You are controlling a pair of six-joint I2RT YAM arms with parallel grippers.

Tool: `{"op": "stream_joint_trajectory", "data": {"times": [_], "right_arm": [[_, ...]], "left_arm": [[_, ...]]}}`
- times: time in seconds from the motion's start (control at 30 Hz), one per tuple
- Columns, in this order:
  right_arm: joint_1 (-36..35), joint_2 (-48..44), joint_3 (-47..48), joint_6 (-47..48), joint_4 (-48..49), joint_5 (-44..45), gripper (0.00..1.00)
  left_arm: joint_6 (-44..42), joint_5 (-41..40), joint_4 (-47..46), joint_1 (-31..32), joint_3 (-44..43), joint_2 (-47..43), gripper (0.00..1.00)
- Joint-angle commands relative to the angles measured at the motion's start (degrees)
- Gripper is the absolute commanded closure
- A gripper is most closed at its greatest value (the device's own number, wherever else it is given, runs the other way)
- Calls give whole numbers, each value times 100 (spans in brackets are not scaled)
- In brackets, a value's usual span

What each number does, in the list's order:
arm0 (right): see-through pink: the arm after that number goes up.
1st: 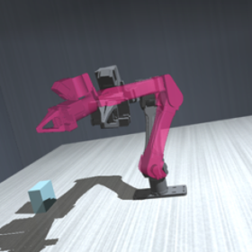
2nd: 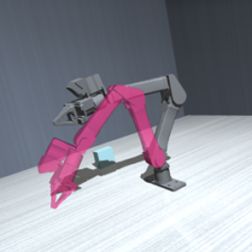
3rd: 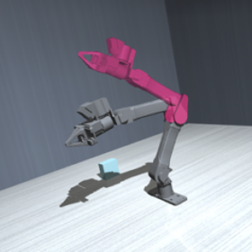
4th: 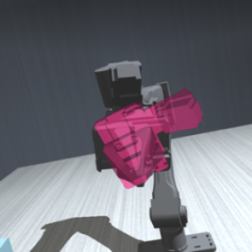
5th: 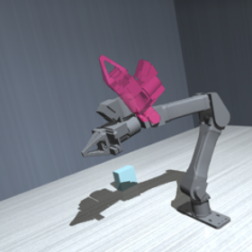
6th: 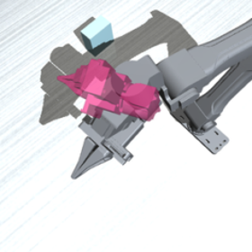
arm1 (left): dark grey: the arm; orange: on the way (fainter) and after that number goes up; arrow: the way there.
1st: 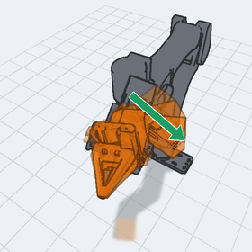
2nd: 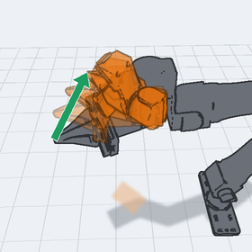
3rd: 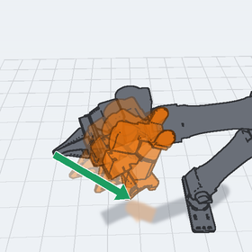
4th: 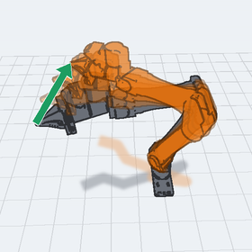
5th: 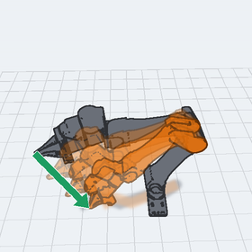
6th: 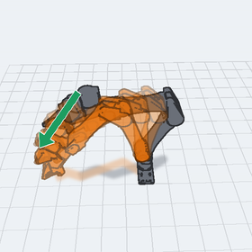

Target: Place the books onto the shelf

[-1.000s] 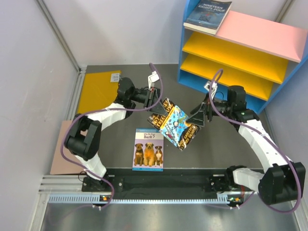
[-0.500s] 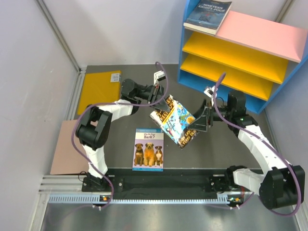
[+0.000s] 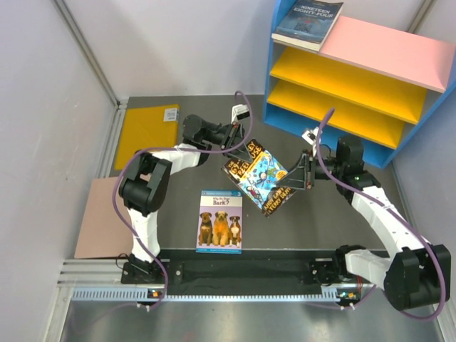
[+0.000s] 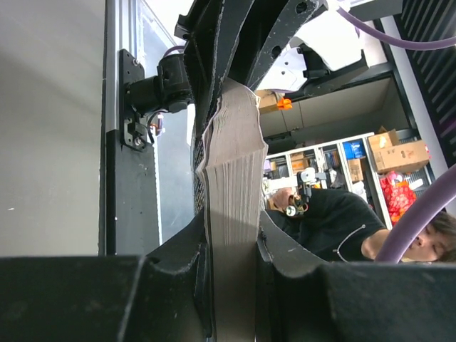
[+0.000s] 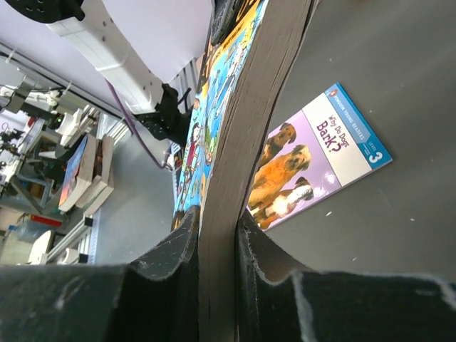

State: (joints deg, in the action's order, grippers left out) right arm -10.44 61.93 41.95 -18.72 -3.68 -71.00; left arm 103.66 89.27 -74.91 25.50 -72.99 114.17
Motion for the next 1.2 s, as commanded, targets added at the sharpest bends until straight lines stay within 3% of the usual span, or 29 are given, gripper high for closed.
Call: {"op": "stream_joint_trajectory", "data": {"times": [0.0, 0.03, 0.07, 0.1, 0.13, 0.17, 0.43, 0.57, 0.87, 1.07, 1.13, 1.17], "right_arm": [[-116, 3, 41, 97, 210, -291, 100], [-125, 12, 84, 97, 201, -274, 100], [-117, 29, 111, 105, 193, -274, 100], [-108, 38, 137, 105, 175, -265, 100], [-108, 47, 207, 105, 131, -239, 100], [-116, 64, 243, 140, 105, -239, 100], [-125, 65, 1015, 597, -677, 183, 100], [-117, 266, 1621, 607, -669, 385, 100], [-116, 1390, 4178, -122, -222, 938, 100], [-99, 2172, 5796, -1010, 263, 1782, 100], [-20, 2480, 6314, -1569, 603, 2106, 100], [41, 2577, 6473, -1817, 736, 2230, 100]], "left_arm": [[242, 617, -2247, -247, -365, -53, 100], [251, 600, -2247, -316, -435, -35, 92], [252, 582, -2247, -369, -453, -26, 68], [252, 530, -2247, -431, -470, -9, 38], [243, 451, -2247, -597, -462, -9, 28], [243, 268, -2247, -712, -453, 0, 3], [-108, -885, -2238, -2240, 380, -9, 1], [-249, -1026, -2247, -2479, 944, 0, 1], [-811, -1457, -2098, -2041, 2174, -254, 1], [-2337, -1763, -1071, -1163, 2922, -474, 1], [-2927, -1957, -127, -609, 3088, -518, 1], [-3617, -2036, 263, -398, 3107, -588, 1]]}}
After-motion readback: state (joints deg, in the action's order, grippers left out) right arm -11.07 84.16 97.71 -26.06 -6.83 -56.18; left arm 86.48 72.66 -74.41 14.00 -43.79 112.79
